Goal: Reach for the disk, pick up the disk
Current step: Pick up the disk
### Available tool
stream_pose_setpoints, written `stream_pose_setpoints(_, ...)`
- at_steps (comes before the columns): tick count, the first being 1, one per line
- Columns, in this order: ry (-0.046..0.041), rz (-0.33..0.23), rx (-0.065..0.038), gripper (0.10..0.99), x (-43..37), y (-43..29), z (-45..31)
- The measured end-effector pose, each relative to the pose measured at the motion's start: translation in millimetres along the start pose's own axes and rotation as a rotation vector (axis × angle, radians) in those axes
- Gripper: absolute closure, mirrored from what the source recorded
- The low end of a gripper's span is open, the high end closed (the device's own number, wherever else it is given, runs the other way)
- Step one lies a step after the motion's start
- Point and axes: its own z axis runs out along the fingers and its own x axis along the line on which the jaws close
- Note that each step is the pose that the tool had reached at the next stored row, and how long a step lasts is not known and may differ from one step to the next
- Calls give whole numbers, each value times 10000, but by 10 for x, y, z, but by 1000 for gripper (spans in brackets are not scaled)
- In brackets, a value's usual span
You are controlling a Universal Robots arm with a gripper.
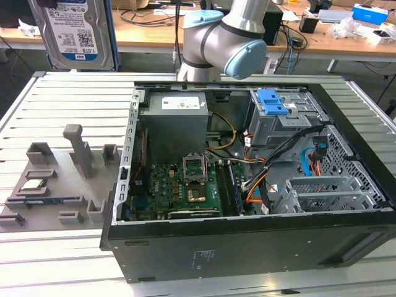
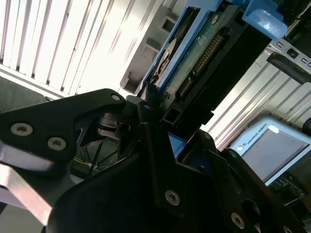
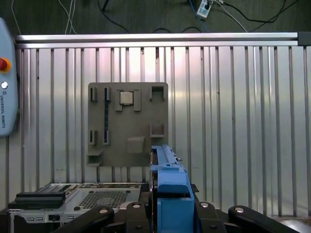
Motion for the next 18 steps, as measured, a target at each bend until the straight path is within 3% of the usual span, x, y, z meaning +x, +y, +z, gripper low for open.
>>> stream_pose_setpoints(9, 0, 0, 1, 718, -2, -98, 107)
stream_pose_setpoints(18, 0, 0, 0, 718, -3, -165, 161)
